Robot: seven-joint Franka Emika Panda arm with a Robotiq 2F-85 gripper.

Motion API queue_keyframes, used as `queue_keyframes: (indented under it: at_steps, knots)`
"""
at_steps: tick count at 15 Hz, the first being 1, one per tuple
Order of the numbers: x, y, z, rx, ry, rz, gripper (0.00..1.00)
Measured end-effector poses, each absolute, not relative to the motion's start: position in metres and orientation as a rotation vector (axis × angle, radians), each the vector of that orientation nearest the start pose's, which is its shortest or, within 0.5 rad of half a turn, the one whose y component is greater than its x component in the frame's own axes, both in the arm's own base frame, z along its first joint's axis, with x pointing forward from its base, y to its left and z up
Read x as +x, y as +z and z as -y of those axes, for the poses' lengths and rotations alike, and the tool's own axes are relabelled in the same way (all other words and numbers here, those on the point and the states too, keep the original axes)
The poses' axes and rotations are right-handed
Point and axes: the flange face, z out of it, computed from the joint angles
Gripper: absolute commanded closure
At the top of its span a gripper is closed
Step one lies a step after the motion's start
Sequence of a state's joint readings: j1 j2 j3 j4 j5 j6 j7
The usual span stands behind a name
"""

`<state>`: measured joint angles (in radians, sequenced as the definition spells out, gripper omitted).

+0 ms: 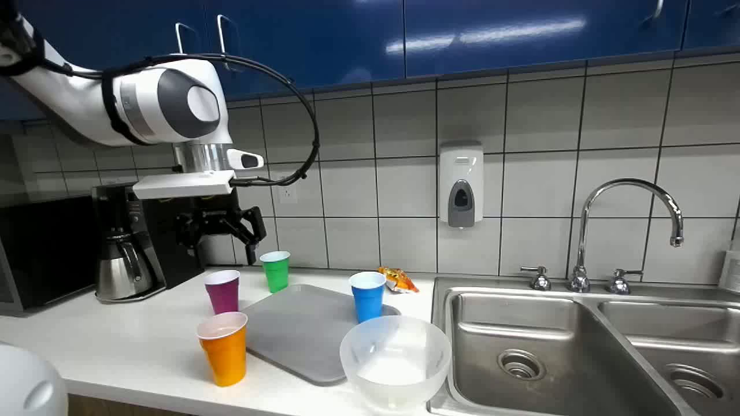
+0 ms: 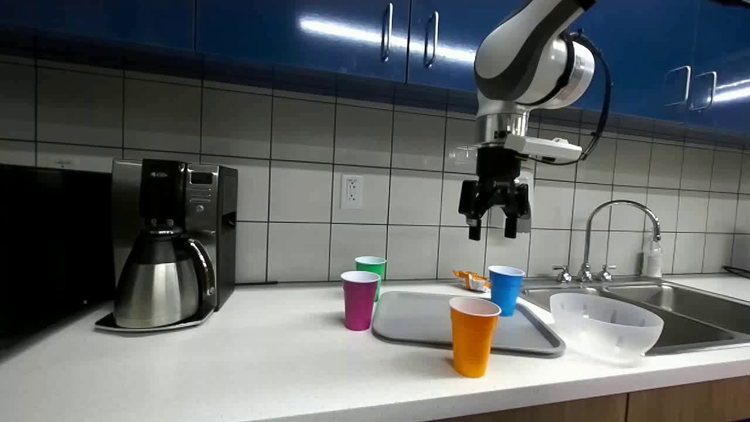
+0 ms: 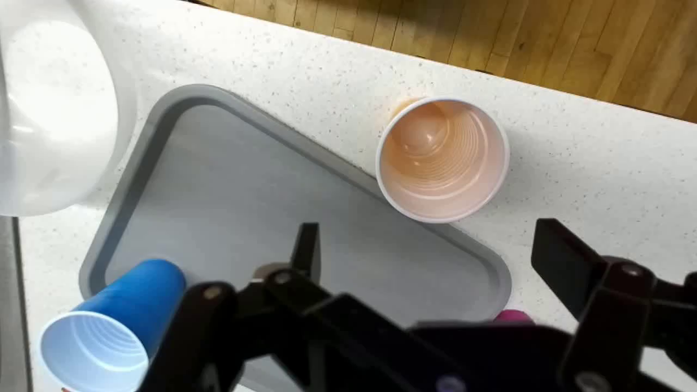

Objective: Place all the cups on the tray

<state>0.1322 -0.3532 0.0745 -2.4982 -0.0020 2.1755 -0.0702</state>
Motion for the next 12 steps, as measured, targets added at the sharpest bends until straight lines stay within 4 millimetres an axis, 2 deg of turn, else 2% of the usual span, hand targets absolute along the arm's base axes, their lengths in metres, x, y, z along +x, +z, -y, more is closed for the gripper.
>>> queue_keyframes:
  at_steps: [8, 12]
  knots:
    - [0.415, 0.409, -0.087, -3.14, -0.034, 0.433, 0.0]
    - [0.413, 0.383, -0.093, -3.135, -0.01, 0.458, 0.0]
